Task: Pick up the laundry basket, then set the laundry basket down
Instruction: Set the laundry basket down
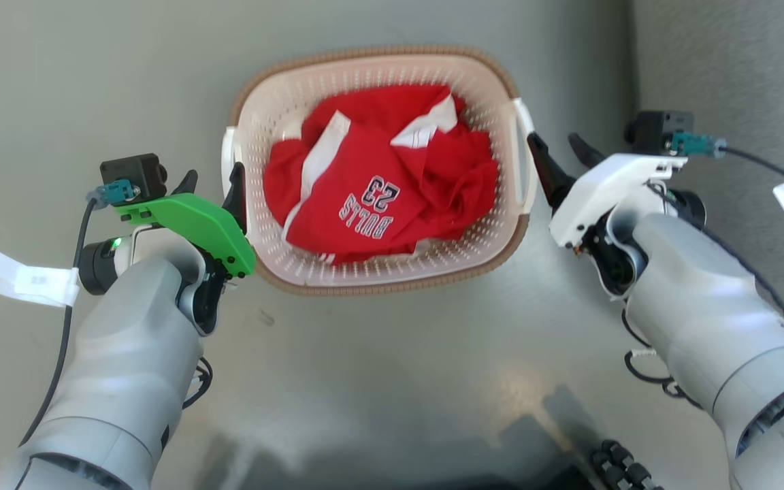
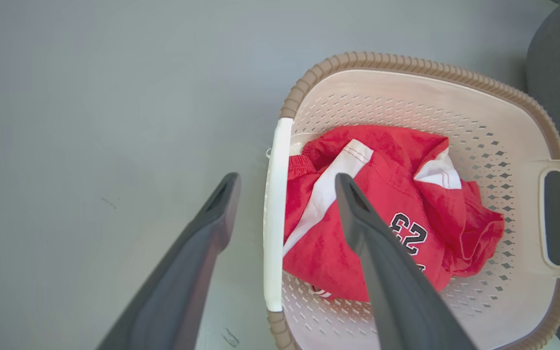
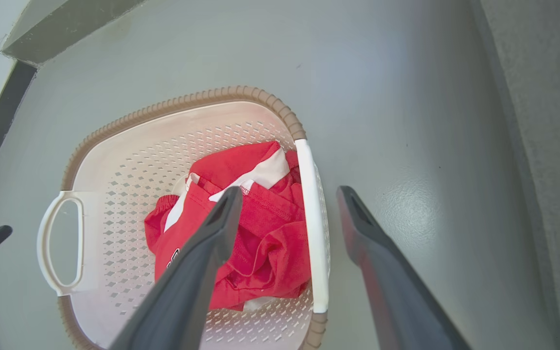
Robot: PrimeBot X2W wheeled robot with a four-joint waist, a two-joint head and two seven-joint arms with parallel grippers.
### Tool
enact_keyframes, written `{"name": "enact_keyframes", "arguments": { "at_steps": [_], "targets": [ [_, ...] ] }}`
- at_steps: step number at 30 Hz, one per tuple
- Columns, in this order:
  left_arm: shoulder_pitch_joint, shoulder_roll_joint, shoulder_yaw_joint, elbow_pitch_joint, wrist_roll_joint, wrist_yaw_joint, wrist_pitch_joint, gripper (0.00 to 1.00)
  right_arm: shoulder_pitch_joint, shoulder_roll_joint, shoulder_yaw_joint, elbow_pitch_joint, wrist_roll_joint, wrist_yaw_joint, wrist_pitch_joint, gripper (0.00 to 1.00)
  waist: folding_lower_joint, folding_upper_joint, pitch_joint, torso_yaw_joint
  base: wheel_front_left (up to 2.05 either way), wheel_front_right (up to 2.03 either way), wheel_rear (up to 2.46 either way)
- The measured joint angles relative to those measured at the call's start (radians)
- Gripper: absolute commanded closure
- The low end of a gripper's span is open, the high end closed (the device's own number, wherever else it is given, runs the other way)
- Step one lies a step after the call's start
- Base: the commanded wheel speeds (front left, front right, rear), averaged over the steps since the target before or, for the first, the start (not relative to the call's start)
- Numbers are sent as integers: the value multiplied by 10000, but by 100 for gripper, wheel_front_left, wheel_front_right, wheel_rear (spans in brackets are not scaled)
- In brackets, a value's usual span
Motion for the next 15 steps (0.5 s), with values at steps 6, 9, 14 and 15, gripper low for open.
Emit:
{"name": "enact_keyframes", "arguments": {
  "at_steps": [6, 9, 14, 15],
  "targets": [
    [209, 167, 261, -389, 297, -35, 0, 0, 413, -25, 40, -109, 2, 0, -2, 0, 0, 0, -820, -97, 0, 0, 0],
    [383, 293, 353, -627, 447, -44, 0, 0, 606, -104, 33, -263, 0, 0, -2, 0, 0, 0, -1241, -135, 0, 0, 0],
    [867, 328, 600, -970, 616, -50, 0, 0, 727, -347, -127, -583, -29, 0, -2, 0, -1, 0, -1954, -172, 0, 0, 0],
    [972, 349, 640, -1043, 617, -84, 0, 0, 778, -372, -169, -683, -63, 0, -2, 0, -1, 0, -2095, -175, 0, 0, 0]
  ]
}}
